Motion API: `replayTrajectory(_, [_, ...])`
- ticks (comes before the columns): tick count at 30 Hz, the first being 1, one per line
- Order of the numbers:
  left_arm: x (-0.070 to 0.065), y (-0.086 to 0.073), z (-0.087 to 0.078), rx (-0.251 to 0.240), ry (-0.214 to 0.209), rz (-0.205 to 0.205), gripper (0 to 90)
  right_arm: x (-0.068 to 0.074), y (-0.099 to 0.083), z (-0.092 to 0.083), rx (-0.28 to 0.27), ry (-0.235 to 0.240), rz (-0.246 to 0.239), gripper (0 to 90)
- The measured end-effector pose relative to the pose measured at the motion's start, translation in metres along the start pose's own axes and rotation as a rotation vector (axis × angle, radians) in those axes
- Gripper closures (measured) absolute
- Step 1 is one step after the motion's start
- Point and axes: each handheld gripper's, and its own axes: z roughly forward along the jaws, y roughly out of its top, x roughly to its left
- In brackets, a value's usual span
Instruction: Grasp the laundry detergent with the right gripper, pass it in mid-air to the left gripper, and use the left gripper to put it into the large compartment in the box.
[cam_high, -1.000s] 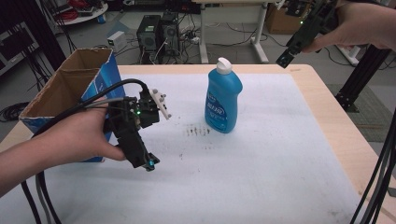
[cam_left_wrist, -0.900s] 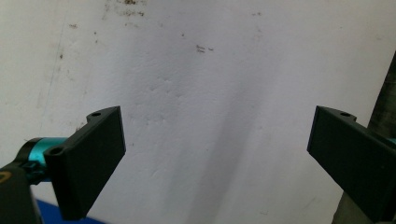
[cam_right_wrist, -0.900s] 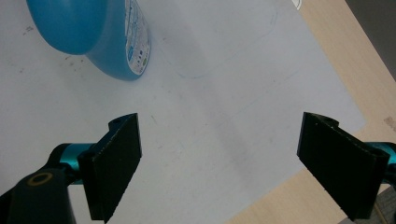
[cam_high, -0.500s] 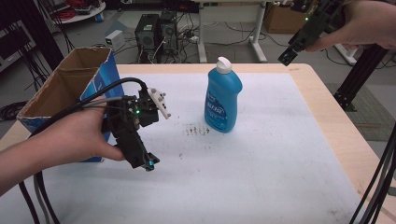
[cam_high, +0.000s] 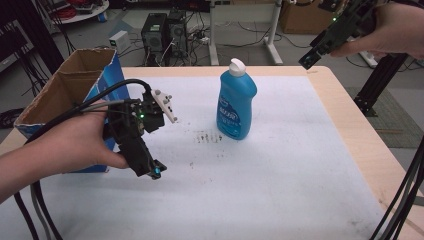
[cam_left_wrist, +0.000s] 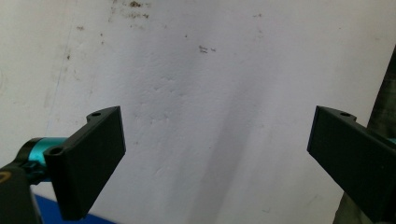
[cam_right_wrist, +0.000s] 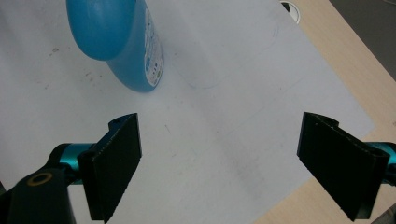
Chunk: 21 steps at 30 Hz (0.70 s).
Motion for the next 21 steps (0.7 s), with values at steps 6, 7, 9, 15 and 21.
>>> replayTrajectory(6, [0.0, -0.001, 0.0, -0.005, 0.004, -0.008, 4.3, 0.006, -0.008, -0.001, -0.041, 0.015, 0.004, 13.0])
replayTrajectory(7, [0.0, -0.001, 0.0, -0.005, 0.004, -0.008, 4.3, 0.006, -0.008, -0.001, -0.041, 0.015, 0.004, 13.0])
replayTrajectory(9, [0.0, -0.001, 0.0, 0.001, 0.001, -0.004, 4.3, 0.009, -0.012, 0.0, -0.06, 0.019, 0.015, 13.0])
replayTrajectory(15, [-0.002, -0.001, -0.001, 0.001, 0.002, -0.002, 4.3, 0.018, -0.014, 0.004, -0.092, 0.03, 0.017, 13.0])
replayTrajectory(21, [-0.002, -0.001, -0.001, -0.001, 0.001, 0.003, 4.3, 0.031, -0.014, 0.013, -0.11, 0.049, -0.01, 13.0])
